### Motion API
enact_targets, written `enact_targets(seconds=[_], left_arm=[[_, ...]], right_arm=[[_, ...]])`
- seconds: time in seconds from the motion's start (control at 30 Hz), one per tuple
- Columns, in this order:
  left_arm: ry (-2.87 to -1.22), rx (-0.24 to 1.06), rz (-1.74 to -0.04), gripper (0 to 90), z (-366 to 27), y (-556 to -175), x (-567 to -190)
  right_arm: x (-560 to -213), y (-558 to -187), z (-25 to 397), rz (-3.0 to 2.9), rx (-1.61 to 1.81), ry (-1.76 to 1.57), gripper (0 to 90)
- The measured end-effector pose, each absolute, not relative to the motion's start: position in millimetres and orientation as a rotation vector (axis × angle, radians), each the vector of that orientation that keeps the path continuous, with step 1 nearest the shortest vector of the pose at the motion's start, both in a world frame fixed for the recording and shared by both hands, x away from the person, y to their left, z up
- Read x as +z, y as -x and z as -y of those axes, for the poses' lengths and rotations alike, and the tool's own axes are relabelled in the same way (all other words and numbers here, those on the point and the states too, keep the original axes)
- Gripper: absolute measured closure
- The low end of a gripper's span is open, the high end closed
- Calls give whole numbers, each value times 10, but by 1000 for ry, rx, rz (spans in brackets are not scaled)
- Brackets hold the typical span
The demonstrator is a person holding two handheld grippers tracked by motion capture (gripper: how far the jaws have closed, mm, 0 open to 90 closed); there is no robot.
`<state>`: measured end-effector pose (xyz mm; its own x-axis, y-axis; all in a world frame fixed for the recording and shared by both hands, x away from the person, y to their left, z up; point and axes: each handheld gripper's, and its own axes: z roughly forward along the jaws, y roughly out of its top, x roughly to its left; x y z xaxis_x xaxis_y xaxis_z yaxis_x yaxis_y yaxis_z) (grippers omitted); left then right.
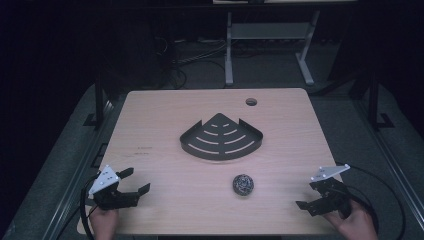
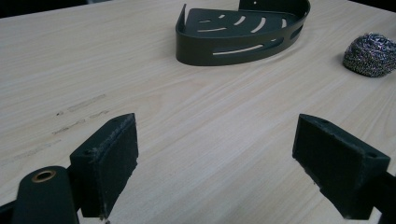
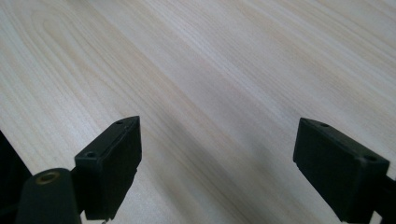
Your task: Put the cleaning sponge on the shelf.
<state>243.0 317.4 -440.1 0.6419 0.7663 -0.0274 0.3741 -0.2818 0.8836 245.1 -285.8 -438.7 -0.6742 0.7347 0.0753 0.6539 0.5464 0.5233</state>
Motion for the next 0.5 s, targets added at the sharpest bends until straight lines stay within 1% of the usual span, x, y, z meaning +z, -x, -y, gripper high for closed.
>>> enact_targets(seconds=[0.37,0.5], left_arm=[[-1889,513,-903,137,-3164,-2422,-4397],[-1889,505,-905,137,-3163,-2416,-4400]], right_arm=[[-4377,-2469,2767,-2662,788,-1151,149],[-4341,-2465,2660,-2684,786,-1108,149]])
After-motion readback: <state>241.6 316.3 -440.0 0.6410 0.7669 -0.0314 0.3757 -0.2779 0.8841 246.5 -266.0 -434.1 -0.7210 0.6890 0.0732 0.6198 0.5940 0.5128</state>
